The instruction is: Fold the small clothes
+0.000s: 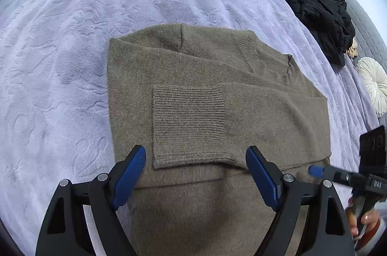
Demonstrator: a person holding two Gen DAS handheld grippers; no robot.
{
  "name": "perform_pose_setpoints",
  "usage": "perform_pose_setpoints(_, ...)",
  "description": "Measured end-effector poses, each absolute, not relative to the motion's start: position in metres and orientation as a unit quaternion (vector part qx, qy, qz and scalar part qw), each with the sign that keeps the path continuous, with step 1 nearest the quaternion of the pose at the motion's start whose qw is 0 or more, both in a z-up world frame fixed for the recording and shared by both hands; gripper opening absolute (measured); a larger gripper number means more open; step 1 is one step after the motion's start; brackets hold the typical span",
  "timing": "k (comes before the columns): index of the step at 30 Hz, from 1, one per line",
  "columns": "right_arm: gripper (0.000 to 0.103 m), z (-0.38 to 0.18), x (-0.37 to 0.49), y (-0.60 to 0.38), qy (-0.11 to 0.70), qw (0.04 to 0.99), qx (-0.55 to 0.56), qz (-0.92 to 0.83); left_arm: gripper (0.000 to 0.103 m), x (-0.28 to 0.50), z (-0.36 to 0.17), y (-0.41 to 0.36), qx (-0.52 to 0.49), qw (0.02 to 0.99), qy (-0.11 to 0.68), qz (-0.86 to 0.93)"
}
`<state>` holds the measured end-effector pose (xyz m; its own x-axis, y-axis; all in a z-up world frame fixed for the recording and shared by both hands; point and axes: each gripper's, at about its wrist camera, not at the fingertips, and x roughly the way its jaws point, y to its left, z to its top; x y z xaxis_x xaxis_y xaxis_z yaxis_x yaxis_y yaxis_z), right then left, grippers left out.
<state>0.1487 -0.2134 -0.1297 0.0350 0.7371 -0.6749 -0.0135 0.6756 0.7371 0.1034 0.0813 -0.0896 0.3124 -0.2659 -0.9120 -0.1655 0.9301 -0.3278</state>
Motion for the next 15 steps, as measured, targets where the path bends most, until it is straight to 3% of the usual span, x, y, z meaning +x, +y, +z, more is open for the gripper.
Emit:
perform_pose_setpoints(2, 0.060, -0.137, 0.145, -0.205, 0.633, 0.633, 0.332, 0.298, 0.076, 0.107, -0.093, 0.081, -0.190, 0.784, 0.589, -0.041)
perform_pose_setpoints(5, 0.060, -0.159, 0.143, -0.168, 0.636, 0.587, 0.403, 0.298, 0.074, 0.112, -0.099, 0.081, -0.193, 0.774, 0.601, -0.047)
perform_pose_setpoints(8, 0.057, -0.174, 0.141, -0.154, 0.639, 0.570, 0.439, 0.272, 0.056, 0.115, -0.106, 0.085, -0.200, 0.766, 0.610, -0.043)
perform_pose_setpoints(9, 0.046, -0.177, 0.142, -0.150, 0.635, 0.572, 0.446, 0.265, 0.051, 0.115, -0.107, 0.087, -0.204, 0.765, 0.609, -0.044)
perform_pose_setpoints(10, 0.039, -0.179, 0.143, -0.148, 0.633, 0.571, 0.453, 0.262, 0.038, 0.115, -0.108, 0.089, -0.211, 0.763, 0.609, -0.048)
perform_pose_setpoints(11, 0.021, -0.180, 0.143, -0.148, 0.631, 0.568, 0.463, 0.256, 0.030, 0.115, -0.109, 0.091, -0.219, 0.760, 0.610, -0.055)
perform_pose_setpoints(12, 0.008, -0.181, 0.144, -0.149, 0.630, 0.566, 0.469, 0.250, 0.030, 0.114, -0.108, 0.092, -0.226, 0.758, 0.609, -0.058)
perform_pose_setpoints(15, 0.007, -0.173, 0.147, -0.148, 0.626, 0.571, 0.468, 0.250, 0.030, 0.109, -0.096, 0.090, -0.217, 0.770, 0.597, -0.063)
